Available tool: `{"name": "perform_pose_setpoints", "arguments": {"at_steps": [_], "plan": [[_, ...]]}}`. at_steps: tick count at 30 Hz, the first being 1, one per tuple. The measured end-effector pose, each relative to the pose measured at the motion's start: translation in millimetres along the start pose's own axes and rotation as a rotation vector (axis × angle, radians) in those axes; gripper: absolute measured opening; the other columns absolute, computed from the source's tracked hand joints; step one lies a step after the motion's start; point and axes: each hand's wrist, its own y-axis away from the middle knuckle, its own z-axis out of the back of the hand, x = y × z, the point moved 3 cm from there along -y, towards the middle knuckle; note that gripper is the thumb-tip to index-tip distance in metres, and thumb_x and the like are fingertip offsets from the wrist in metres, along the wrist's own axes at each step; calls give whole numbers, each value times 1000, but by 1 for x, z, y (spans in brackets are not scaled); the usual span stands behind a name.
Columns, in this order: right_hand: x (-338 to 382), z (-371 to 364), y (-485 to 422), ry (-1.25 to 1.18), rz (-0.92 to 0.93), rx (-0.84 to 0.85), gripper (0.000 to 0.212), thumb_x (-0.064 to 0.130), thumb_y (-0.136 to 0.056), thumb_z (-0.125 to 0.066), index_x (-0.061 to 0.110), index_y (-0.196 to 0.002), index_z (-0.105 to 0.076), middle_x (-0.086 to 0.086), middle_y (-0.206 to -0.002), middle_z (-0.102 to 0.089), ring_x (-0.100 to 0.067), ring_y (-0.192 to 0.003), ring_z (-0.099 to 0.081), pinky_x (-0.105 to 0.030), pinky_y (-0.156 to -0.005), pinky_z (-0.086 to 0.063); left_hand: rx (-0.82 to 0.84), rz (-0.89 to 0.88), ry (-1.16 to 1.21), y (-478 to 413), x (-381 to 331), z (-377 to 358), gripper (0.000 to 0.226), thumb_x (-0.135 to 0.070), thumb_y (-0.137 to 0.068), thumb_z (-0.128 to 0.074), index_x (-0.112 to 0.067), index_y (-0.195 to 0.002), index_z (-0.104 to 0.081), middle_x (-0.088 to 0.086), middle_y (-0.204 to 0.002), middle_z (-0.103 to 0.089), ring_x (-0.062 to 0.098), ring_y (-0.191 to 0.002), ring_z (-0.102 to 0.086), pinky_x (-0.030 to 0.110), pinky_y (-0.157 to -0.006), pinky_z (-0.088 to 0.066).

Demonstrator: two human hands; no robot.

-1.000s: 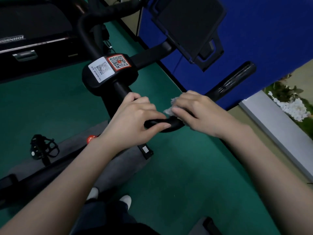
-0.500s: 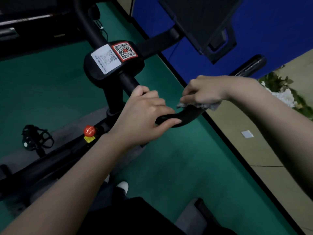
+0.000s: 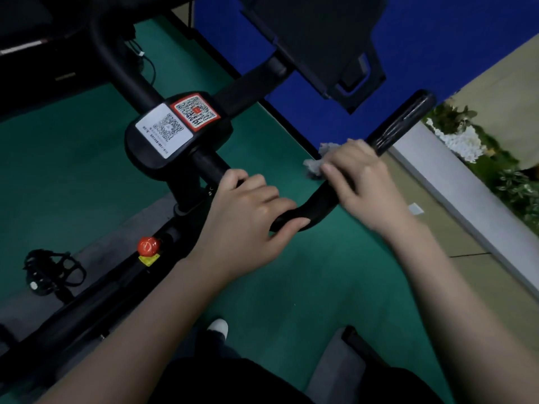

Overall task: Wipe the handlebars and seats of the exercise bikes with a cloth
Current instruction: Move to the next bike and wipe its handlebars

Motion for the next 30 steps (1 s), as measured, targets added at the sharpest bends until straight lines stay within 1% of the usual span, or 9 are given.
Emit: {"name": "perform_pose_setpoints", "arguments": {"at_steps": [3, 7, 12, 15, 17, 20, 22, 26, 30], "plan": [[1, -12, 15, -70, -67, -255, 19, 10, -97, -50, 0, -98, -67, -8, -100, -67, -25, -104, -57, -45, -108, -34, 17, -2, -35, 0, 0, -1, 37, -48, -93, -47, -22, -85, -72, -7, -71, -64, 19, -73, -55, 37, -84, -33], [7, -28, 25, -220, -297, -613, 22, 2, -96, -48, -4, -109, -65, -13, -114, -65, -27, -114, -52, -50, -103, -37, 36, 1, -50, -2, -2, -1, 38, -47, -92, -46, -19, -86, -72, -5, -72, -66, 20, -75, -58, 39, -86, -34], [41, -55, 40, -628, -691, -844, 40, 11, -101, -40, 7, -141, -43, 0, -149, -40, -14, -142, -29, -29, -116, -25, 67, 22, -83, -5, -5, 0, 43, -47, -93, -44, -15, -91, -73, -3, -73, -69, 21, -77, -60, 40, -90, -34], [51, -63, 47, -844, -832, -881, 48, 16, -102, -41, 17, -149, -30, 10, -156, -25, 3, -142, -20, -18, -116, -20, 93, 26, -114, -6, -6, 1, 43, -47, -94, -44, -16, -91, -73, -4, -75, -69, 21, -79, -61, 39, -89, -34], [55, -69, 53, -997, -896, -884, 51, 20, -101, -43, 23, -149, -27, 13, -155, -26, 6, -140, -23, -22, -117, -23, 116, 42, -129, -6, -7, 2, 44, -47, -94, -41, -17, -91, -73, -5, -77, -70, 20, -80, -61, 38, -90, -33], [52, -73, 58, -1217, -973, -831, 51, 25, -100, -46, 27, -148, -29, 11, -153, -33, 0, -138, -33, -35, -117, -29, 140, 60, -134, -7, -9, 3, 45, -48, -94, -40, -18, -93, -74, -6, -78, -69, 19, -81, -61, 38, -91, -33], [40, -74, 55, -1450, -978, -773, 49, 26, -98, -47, 22, -146, -36, 0, -147, -45, -13, -133, -45, -41, -113, -36, 148, 73, -135, -8, -10, 3, 46, -49, -94, -39, -19, -92, -74, -7, -78, -69, 18, -81, -61, 37, -91, -33], [24, -68, 49, -1767, -978, -677, 56, 34, -89, -51, 8, -138, -44, -17, -133, -56, -27, -116, -59, -33, -95, -52, 166, 92, -122, -9, -10, 5, 48, -51, -93, -37, -20, -92, -74, -8, -80, -69, 18, -82, -60, 37, -93, -32], [43, -79, 61, -1917, -954, -546, 45, 33, -91, -51, 1, -123, -56, -15, -111, -67, -25, -103, -65, -30, -82, -56, 159, 113, -117, -11, -14, 5, 47, -50, -93, -38, -19, -94, -74, -7, -80, -68, 19, -83, -60, 39, -93, -33]]}}
